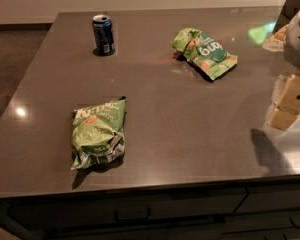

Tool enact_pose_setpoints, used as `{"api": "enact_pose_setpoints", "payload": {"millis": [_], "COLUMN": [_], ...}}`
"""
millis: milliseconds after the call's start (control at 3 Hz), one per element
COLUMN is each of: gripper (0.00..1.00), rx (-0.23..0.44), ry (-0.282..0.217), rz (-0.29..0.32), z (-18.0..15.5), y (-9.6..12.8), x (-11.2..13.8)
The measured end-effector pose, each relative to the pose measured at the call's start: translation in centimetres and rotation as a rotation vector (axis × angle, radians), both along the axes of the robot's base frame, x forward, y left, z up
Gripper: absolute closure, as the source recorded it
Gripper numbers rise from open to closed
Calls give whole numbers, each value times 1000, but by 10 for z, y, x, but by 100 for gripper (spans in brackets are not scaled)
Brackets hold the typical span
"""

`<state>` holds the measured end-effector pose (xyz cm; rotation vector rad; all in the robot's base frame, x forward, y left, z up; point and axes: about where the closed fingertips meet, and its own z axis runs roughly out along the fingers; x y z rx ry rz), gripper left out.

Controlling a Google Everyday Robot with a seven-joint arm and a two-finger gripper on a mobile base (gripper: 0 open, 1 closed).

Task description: Move green rice chip bag near pepsi can

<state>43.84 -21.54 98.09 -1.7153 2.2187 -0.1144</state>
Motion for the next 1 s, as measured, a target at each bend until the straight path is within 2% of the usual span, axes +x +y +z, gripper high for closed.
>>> {"api": "enact_pose_setpoints", "payload": {"millis": [333, 667, 1000], "gripper": [0, 0, 0], "rx": [0, 16, 57], "ry": [0, 8, -1], "rz": [0, -33, -78], "z": [0, -1, -6], "y": [0, -1, -2], "x": [0, 14, 52]}}
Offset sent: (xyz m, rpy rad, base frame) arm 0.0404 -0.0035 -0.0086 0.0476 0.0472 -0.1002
